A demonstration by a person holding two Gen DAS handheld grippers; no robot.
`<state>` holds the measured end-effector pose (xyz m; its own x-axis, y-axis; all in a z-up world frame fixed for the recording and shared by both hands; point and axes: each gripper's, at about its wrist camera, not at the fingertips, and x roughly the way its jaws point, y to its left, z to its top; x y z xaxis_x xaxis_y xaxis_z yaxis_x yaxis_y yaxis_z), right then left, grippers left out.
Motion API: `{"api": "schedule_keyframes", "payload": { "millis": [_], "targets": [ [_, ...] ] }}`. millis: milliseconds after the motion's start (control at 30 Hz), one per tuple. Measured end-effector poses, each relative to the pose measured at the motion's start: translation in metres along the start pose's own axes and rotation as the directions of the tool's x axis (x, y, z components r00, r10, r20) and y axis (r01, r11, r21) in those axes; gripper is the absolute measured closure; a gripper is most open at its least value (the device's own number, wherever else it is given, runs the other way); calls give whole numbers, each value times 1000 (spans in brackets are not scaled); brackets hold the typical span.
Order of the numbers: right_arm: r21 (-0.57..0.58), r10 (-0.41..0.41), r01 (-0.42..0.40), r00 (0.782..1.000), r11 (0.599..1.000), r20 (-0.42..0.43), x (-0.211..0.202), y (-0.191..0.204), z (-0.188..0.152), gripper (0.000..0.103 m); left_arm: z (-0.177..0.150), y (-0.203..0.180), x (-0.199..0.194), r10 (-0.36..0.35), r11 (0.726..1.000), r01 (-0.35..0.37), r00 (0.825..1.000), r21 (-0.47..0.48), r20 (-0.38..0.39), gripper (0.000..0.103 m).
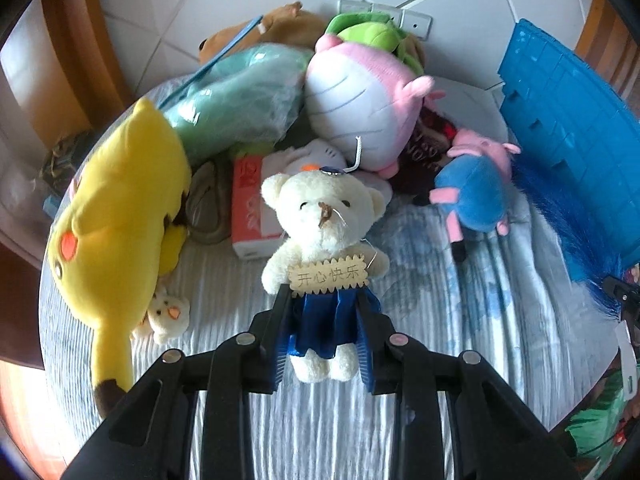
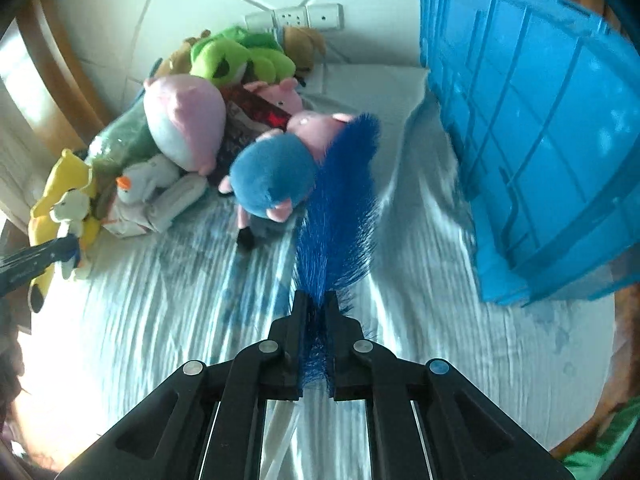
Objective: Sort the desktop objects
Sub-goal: 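Carry the white bear and blue feather duster over the blue crate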
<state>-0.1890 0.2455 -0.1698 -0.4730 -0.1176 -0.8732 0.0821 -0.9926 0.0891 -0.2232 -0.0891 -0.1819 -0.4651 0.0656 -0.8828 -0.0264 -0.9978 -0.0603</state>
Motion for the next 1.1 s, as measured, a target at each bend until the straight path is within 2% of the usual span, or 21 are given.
{"api": "schedule_keyframes", "payload": {
  "millis": [400, 667, 900, 1100],
  "targets": [
    [-6, 25, -25, 995, 1000, 99, -63, 9, 5, 98, 20, -23, -21, -39, 998, 37, 998, 47, 46, 75],
    [-12, 43, -41, 984, 999, 176, -104, 9, 11, 98, 32, -54, -45, -67, 994, 58, 994, 97, 87, 75],
    [-41, 79, -72, 966, 997, 248, -141, -15, 19, 98, 46, -99, -81, -64, 993, 48, 987, 112, 145, 75],
    [-58, 102, -88, 946, 994, 307, -177, -59, 31, 98, 63, -161, -119, -63, 992, 40, 979, 119, 196, 75]
  ]
}}
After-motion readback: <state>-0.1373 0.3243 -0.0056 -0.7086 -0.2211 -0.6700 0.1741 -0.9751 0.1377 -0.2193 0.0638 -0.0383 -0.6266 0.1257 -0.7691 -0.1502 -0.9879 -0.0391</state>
